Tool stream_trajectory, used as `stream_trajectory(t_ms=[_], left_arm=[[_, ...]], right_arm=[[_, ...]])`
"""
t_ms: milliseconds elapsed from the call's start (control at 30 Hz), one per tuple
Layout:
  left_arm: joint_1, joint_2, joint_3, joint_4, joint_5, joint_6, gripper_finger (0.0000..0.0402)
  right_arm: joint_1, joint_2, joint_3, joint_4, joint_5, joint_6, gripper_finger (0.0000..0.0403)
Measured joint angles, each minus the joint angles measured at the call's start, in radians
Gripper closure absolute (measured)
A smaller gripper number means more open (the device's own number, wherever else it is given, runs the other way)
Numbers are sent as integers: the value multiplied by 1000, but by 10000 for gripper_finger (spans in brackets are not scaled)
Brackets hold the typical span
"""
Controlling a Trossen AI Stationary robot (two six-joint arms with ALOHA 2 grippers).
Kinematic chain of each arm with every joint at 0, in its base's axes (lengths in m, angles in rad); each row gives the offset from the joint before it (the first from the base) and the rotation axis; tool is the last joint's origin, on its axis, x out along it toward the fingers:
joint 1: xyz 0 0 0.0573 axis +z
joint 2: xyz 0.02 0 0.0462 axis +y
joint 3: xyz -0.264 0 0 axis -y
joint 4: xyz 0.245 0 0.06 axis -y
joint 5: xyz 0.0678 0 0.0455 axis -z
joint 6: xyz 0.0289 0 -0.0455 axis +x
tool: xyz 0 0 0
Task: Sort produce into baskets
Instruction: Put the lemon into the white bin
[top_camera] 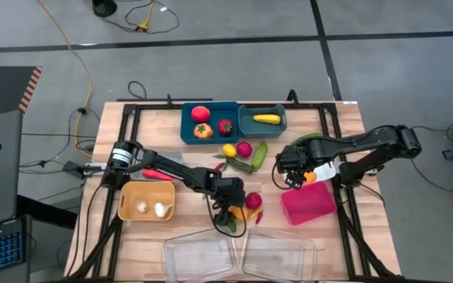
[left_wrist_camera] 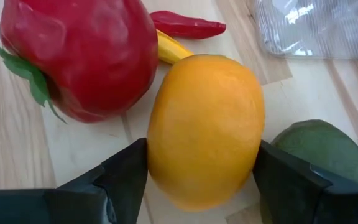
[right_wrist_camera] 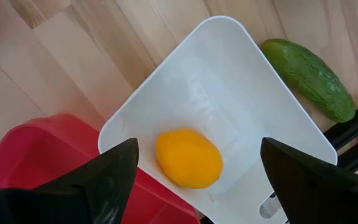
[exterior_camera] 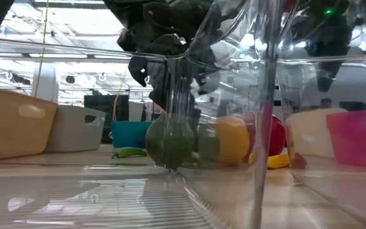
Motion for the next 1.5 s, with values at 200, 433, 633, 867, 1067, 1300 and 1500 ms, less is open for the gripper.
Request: stream_trajectory(t_ms=[200, 433, 633, 867, 1067, 1300, 1500], left_arm=[[0, 0, 0, 2, -1, 0, 180], [0, 2, 22, -27, -4, -1, 186], [9, 3, 137, -192, -7, 44, 187], [25, 3, 317, -395, -21, 148, 187], [57, 2, 441, -383, -112, 186, 185], [112, 8, 455, -94, -185, 122, 184], [148, 98, 456, 236, -198, 41, 184]], right_arm=[[0, 0, 0, 0, 0, 0, 37], [0, 0, 0, 0, 0, 0, 37], [0, 0, 0, -7, 0, -1, 37], [0, -60, 17, -12, 3, -19, 37], [0, -191, 37, -6, 60, -18, 37], [0, -346, 48, 48, 158, 8, 37], [0, -436, 48, 183, 170, 3, 37]])
